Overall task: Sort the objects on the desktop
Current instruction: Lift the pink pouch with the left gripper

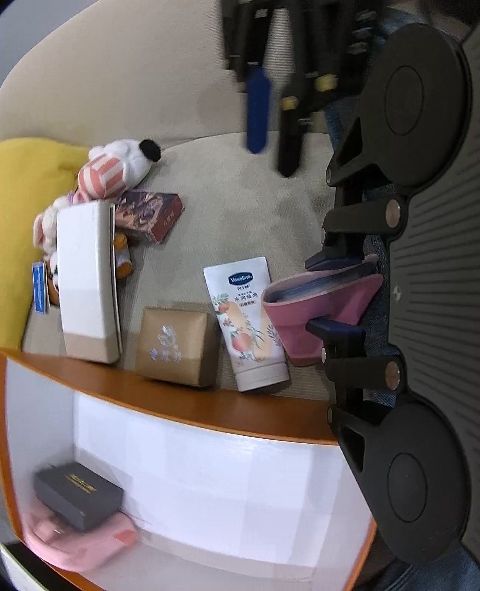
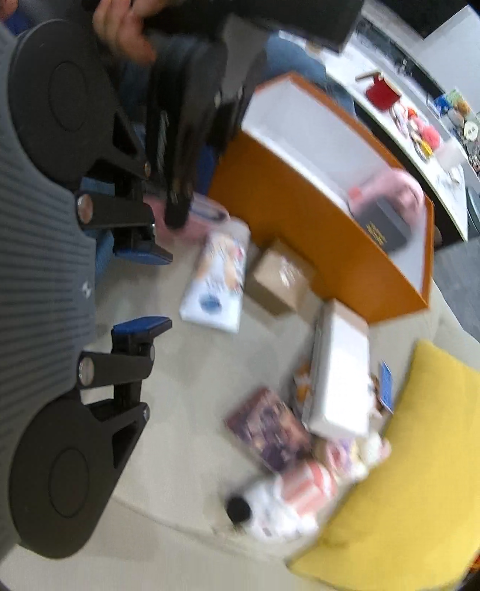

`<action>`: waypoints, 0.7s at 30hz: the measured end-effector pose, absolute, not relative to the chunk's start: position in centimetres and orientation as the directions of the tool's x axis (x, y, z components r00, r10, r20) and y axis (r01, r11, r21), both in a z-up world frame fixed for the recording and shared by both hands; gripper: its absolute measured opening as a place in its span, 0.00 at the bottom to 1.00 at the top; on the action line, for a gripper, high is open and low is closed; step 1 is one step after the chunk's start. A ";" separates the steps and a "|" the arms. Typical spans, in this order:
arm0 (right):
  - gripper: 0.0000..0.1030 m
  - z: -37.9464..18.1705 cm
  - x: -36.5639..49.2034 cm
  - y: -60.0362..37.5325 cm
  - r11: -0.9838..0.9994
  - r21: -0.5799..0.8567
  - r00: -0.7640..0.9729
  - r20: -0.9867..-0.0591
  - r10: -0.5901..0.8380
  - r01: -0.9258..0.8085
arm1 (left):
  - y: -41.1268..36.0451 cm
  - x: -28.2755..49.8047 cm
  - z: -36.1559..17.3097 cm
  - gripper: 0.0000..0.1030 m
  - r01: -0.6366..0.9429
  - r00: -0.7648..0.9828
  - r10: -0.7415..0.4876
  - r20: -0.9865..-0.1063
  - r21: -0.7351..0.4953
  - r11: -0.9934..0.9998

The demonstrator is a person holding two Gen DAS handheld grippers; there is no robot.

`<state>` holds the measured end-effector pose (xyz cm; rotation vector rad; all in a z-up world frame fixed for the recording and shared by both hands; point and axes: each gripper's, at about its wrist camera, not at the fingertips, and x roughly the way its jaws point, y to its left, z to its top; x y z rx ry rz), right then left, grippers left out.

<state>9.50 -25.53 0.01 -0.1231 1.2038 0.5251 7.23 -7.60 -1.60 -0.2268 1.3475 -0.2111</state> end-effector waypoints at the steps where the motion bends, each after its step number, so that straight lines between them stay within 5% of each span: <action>1: 0.33 0.0 9.7 -25.6 0.880 0.145 0.276 -0.915 0.292 -0.452 | -7.8 7.3 -1.3 0.27 0.044 0.217 -0.278 -0.936 -0.275 0.960; 12: 0.51 -4.6 14.7 -24.0 0.840 -0.194 0.431 -0.901 0.052 -0.507 | -8.3 7.5 -1.0 0.22 0.172 0.198 -0.268 -0.943 -0.236 0.956; 21: 0.52 -8.6 18.2 -22.7 0.772 -0.298 0.441 -0.897 -0.026 -0.561 | -8.3 7.8 -2.2 0.26 0.142 0.159 -0.247 -0.956 -0.226 0.964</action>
